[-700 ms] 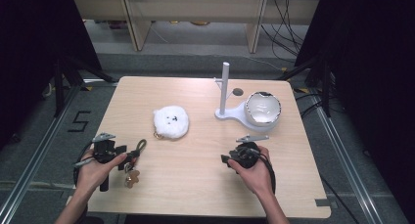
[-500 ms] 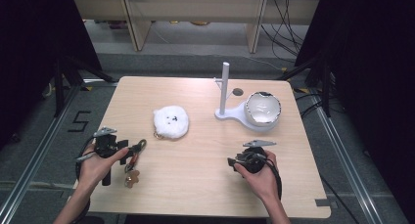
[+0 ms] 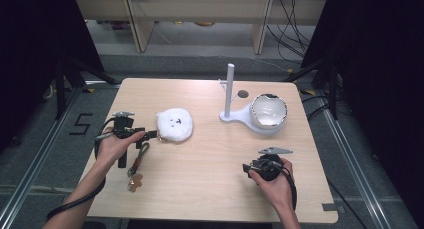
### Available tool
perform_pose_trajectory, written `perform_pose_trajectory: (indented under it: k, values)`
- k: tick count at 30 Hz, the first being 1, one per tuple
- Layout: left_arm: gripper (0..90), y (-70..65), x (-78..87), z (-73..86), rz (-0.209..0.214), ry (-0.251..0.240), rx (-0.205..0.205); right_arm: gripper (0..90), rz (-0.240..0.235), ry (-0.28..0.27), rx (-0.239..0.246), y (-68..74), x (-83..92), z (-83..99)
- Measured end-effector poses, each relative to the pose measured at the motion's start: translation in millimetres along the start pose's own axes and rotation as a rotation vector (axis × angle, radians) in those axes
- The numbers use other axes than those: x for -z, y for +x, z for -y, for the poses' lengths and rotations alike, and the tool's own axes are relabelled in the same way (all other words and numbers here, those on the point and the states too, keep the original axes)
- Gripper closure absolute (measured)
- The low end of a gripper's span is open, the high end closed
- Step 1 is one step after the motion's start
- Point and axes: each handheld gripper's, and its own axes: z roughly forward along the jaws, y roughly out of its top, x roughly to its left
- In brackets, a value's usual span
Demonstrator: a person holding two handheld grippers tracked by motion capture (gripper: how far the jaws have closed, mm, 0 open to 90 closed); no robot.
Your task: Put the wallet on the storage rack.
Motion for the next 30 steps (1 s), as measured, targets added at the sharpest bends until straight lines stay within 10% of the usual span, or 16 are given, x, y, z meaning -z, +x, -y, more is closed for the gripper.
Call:
perform_pose_trajectory:
  k: [20,30]
  values:
    - [36.6,14.9,-59.8,-30.4,-0.033,0.095,0.121,52.9,-0.011,-0.009,0.021,1.3,-4.4,-1.2]
    - [40.3,15.2,-75.8,-34.7,-0.049,0.108,0.114,52.5,-0.014,-0.009,0.024,1.5,-3.1,-1.7]
